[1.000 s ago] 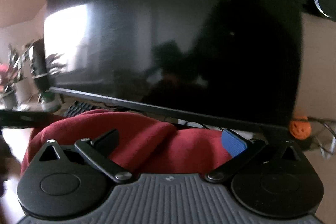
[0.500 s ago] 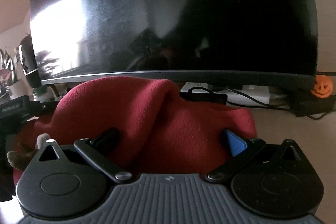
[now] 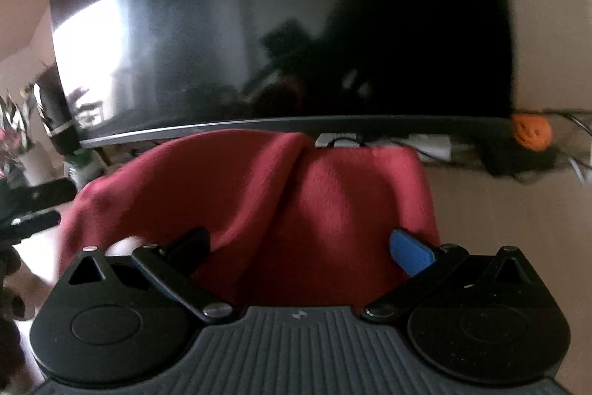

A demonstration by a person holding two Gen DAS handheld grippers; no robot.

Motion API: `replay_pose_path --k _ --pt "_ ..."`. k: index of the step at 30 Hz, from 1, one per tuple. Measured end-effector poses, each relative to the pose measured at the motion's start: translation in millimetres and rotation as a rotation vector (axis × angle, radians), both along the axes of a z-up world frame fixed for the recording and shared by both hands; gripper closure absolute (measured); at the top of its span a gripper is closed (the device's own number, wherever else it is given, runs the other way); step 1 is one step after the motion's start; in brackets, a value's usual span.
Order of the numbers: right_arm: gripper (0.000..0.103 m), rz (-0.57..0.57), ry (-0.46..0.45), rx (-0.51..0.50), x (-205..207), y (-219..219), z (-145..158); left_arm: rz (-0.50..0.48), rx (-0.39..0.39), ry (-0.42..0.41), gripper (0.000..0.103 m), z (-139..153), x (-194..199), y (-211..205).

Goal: Fold clothes
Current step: 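Open both tools and pull them back from the folded hoodie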

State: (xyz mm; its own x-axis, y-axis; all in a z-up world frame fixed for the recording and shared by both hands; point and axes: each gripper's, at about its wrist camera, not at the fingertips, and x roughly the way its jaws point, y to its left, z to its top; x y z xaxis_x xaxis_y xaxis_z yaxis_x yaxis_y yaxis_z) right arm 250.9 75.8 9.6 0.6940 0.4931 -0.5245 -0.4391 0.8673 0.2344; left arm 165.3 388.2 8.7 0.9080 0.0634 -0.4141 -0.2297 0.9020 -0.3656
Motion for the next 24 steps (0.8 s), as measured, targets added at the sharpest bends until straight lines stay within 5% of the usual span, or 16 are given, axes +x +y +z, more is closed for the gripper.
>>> replay_pose_path --k 4,7,10,15,24 --pt "0.0 0.001 -0.048 0.002 -70.7 -29.3 18.2 0.037 0.036 -0.012 0.0 27.3 -67.8 -46.5" --pt "0.0 -0.003 -0.102 -0.084 -130.4 -47.7 9.5 0.131 0.15 0.021 0.0 30.6 -122.5 -94.8" --pt "0.0 -0.049 -0.096 -0.11 -177.0 -67.6 -7.8 0.213 0.211 0.044 0.0 18.7 -175.3 -142.0" --pt "0.0 -0.1 -0.054 -0.124 -223.9 -94.4 -25.7 0.167 0.203 0.116 0.0 -7.3 -235.5 -180.3" --pt "0.0 -0.13 -0.099 -0.133 -237.6 -102.5 -3.6 0.08 0.197 0.095 0.0 -4.9 -243.9 -188.3"
